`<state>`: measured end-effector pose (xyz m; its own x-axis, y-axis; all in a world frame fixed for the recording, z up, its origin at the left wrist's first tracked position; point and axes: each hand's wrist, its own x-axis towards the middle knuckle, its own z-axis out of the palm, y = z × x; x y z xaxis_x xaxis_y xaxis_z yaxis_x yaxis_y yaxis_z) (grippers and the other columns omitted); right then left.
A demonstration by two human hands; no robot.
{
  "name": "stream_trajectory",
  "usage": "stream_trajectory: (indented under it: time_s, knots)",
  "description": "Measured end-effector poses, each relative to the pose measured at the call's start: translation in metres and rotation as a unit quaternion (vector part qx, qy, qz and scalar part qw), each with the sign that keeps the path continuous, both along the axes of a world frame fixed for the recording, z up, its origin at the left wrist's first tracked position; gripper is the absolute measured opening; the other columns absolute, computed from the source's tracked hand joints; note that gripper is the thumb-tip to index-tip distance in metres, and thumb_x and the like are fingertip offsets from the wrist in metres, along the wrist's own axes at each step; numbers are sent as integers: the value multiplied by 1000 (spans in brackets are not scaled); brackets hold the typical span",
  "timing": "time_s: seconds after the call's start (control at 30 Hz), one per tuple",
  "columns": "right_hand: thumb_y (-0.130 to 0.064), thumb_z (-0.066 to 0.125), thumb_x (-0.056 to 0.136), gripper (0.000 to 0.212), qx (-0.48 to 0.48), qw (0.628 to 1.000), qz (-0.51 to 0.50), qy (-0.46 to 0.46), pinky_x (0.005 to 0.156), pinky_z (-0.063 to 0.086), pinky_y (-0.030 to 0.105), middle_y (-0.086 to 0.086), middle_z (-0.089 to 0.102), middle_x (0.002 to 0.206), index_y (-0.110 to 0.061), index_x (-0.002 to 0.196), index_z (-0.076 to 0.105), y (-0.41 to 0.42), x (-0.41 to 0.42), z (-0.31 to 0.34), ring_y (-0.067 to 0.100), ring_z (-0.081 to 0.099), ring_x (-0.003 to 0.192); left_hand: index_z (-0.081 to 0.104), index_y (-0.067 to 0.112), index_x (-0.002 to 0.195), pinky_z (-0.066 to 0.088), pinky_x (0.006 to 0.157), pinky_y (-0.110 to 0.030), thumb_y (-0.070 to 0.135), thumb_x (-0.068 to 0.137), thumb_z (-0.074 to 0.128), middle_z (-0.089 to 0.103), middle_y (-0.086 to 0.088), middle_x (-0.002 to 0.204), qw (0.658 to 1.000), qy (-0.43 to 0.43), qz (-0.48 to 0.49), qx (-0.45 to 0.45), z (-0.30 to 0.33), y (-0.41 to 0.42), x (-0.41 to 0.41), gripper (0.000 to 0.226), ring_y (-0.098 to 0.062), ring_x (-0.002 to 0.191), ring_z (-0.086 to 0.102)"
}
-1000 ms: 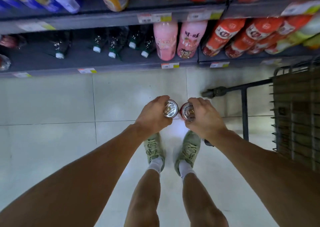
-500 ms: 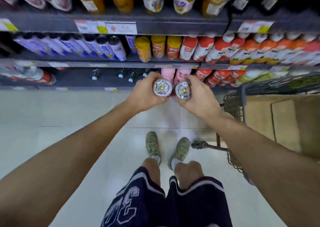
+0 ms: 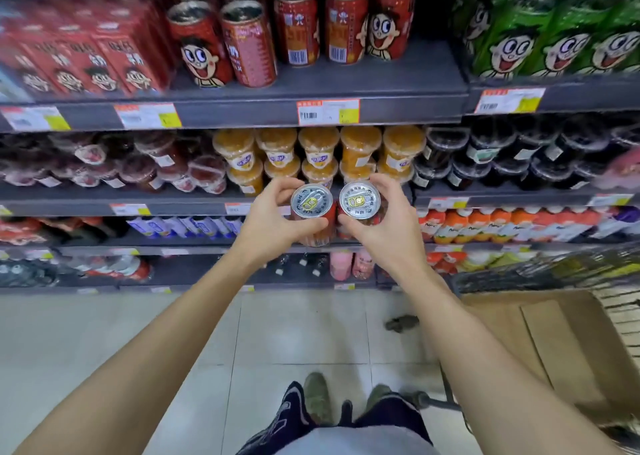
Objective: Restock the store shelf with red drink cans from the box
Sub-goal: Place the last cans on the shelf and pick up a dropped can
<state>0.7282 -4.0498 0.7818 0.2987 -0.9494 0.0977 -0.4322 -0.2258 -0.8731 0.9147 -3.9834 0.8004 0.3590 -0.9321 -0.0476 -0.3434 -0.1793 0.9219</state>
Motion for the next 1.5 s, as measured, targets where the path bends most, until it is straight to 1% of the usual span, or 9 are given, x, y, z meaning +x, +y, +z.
stream_trajectory:
  time_s: [0.3, 0.4, 0.47, 0.67, 0.83, 1.0, 1.3, 1.4, 1.5]
  knots:
    - [-36, 84, 74, 68, -62, 989, -44, -123, 100, 49, 36, -17, 59, 125, -37, 130, 46, -12, 47, 83, 8, 54, 120, 59, 16, 113, 51, 88, -22, 14, 71, 86, 70, 9, 108, 993, 19, 16, -114, 89, -16, 29, 50, -4, 104, 64]
    - [-37, 84, 74, 73, -75, 988, -52, -123, 100, 45, 26, -13, 59, 130, -35, 135, 44, -18, 55, 105, 8, 53, 122, 59, 20, 114, 48, 86, -15, 21, 72, 86, 69, 13, 109, 991, 6, 15, -132, 110, -26, 39, 50, 2, 104, 61]
    - [-41, 84, 73, 73, -90, 986, -56, -125, 100, 47, 29, -15, 61, 125, -37, 133, 44, -25, 59, 118, 9, 56, 120, 59, 21, 116, 48, 85, -14, 24, 72, 86, 67, 14, 111, 990, 9, 17, -139, 122, -35, 44, 52, 5, 104, 60]
    - [-47, 82, 73, 72, -106, 987, -57, -110, 101, 48, 40, -18, 58, 125, -39, 133, 43, -54, 67, 144, 12, 50, 124, 60, 21, 121, 51, 84, -20, 32, 70, 85, 67, 12, 112, 990, -4, 25, -138, 143, -70, 51, 58, 1, 104, 62]
    - [-49, 80, 74, 77, -99, 991, -48, -79, 101, 48, 44, -13, 58, 127, -39, 138, 39, -79, 72, 151, 14, 46, 126, 60, 22, 117, 56, 88, -38, 50, 63, 81, 68, 9, 109, 990, -10, 41, -133, 144, -95, 53, 65, -7, 100, 65]
    - [-44, 83, 75, 82, -104, 992, -33, -70, 98, 50, 36, -7, 60, 131, -31, 142, 40, -99, 77, 154, 10, 55, 118, 56, 21, 119, 53, 80, -26, 37, 75, 81, 66, 7, 109, 991, -33, 58, -117, 144, -104, 50, 53, -5, 94, 63]
    - [-43, 85, 73, 81, -70, 994, 11, -88, 101, 49, 43, -20, 56, 119, -36, 140, 40, -136, 77, 145, 12, 52, 122, 39, 19, 142, 45, 96, -28, 32, 84, 75, 54, 7, 127, 990, -37, 94, -102, 140, -121, 35, 70, -10, 115, 54]
    - [-48, 83, 72, 81, -55, 994, 16, -95, 102, 48, 45, -17, 57, 126, -35, 140, 41, -148, 77, 139, 13, 49, 126, 32, 17, 148, 41, 104, -30, 36, 85, 74, 49, 4, 138, 984, -29, 140, -104, 137, -126, 24, 78, -12, 126, 47]
    - [-53, 81, 71, 86, -39, 994, 20, -97, 104, 48, 41, -8, 56, 137, -29, 145, 44, -154, 76, 131, 13, 51, 127, 39, 17, 144, 41, 107, -37, 43, 85, 71, 51, 1, 138, 974, -56, 191, -112, 128, -131, 14, 71, -14, 127, 48]
